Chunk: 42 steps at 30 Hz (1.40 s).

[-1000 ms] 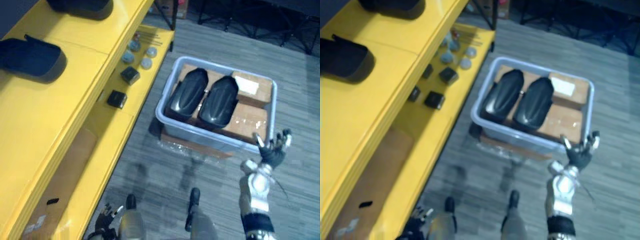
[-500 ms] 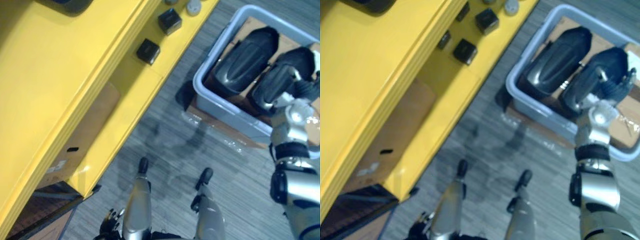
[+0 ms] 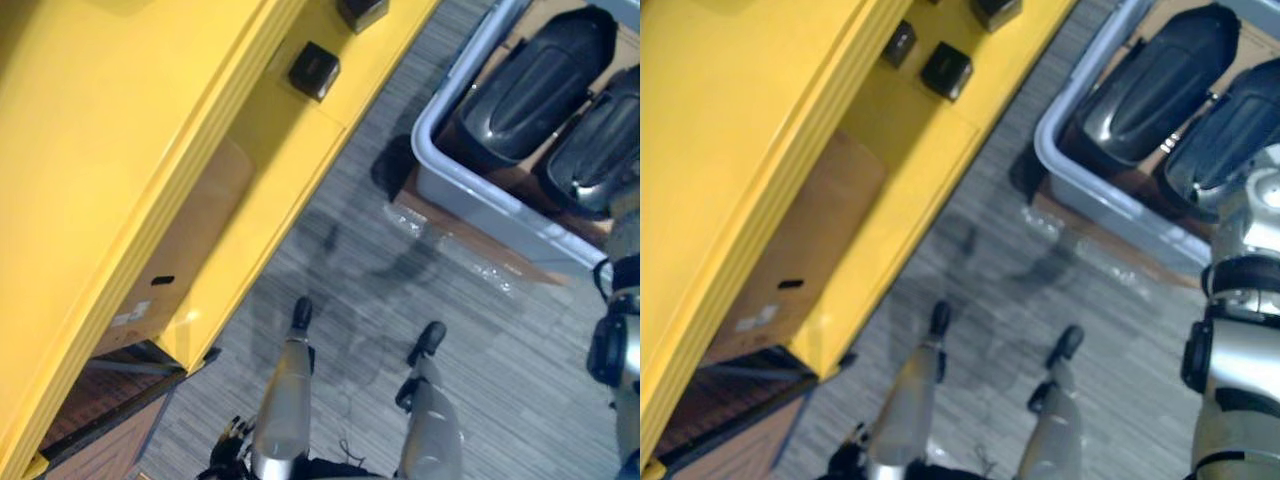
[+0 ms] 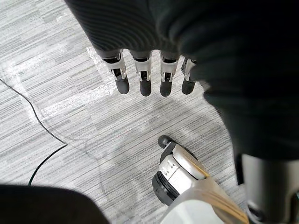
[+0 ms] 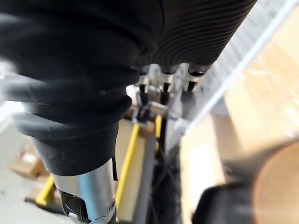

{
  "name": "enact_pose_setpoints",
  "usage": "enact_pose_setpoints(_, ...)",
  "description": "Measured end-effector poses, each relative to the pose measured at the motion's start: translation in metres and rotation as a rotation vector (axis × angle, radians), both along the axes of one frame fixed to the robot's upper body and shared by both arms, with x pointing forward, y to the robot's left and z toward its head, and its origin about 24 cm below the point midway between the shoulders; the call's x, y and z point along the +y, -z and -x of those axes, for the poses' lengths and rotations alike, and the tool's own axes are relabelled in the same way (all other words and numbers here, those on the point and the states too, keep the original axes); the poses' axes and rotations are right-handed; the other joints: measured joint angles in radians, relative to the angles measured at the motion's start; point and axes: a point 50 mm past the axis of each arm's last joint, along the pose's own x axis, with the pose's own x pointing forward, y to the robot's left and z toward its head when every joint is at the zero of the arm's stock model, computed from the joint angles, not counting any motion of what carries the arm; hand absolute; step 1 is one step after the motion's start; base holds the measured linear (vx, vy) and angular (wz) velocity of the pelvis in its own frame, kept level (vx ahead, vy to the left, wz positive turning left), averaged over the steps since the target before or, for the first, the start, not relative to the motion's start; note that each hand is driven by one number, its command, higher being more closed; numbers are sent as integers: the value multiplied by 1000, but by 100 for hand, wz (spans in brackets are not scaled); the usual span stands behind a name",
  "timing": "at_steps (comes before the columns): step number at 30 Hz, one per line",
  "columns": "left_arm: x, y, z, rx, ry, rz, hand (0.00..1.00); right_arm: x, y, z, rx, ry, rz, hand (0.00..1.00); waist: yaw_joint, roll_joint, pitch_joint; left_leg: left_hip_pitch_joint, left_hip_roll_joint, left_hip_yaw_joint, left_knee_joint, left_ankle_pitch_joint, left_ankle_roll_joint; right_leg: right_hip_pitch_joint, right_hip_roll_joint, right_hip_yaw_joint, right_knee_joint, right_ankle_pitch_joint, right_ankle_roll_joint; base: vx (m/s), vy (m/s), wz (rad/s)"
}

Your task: Walk over and take plastic housings, then place them on the shelf

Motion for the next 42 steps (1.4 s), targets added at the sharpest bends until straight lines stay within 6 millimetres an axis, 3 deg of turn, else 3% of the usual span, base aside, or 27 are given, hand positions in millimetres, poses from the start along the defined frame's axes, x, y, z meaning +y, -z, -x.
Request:
enact_pose_setpoints(5, 0, 0, 0, -3, 6, 12, 0, -10, -2, 6, -2, -4, 1, 0, -7, 0, 0, 0, 1, 6, -1, 0, 0, -5, 1, 10, 0, 1, 2, 4, -1, -4)
enact_pose_setpoints(19, -1, -1, -1, -27, 25, 26, 0, -17, 33, -8, 264, -202, -39, 0, -1, -2, 1, -35, -4, 2, 7, -1, 2, -38, -3, 13, 6, 3, 3, 1, 0, 0)
enact_pose_setpoints(24, -3, -1, -1, -34, 72, 28, 0, -24, 25, -3, 378, -152, 45, 0, 1, 11, 7, -56, -9, -20, 7, 3, 5, -42, -5, -4, 5, 3, 3, -6, 3, 10)
enact_pose_setpoints(37, -3, -3, -3, -65, 40, 52, 0, -28, 37, -1, 548, -102, 53, 0, 24, 16, 9, -102, -14, -40, 23, 2, 5, -72, -3, -15, 4, 4, 1, -3, 2, 3)
enact_pose_setpoints(42, -8, -6, -15, -112, 15, 63, 0, -37, 33, 5, 572, -94, 61, 0, 50, 44, 23, -118, -16, -49, 34, 1, 7, -78, -4, -19, 4, 6, -1, -21, 8, 3)
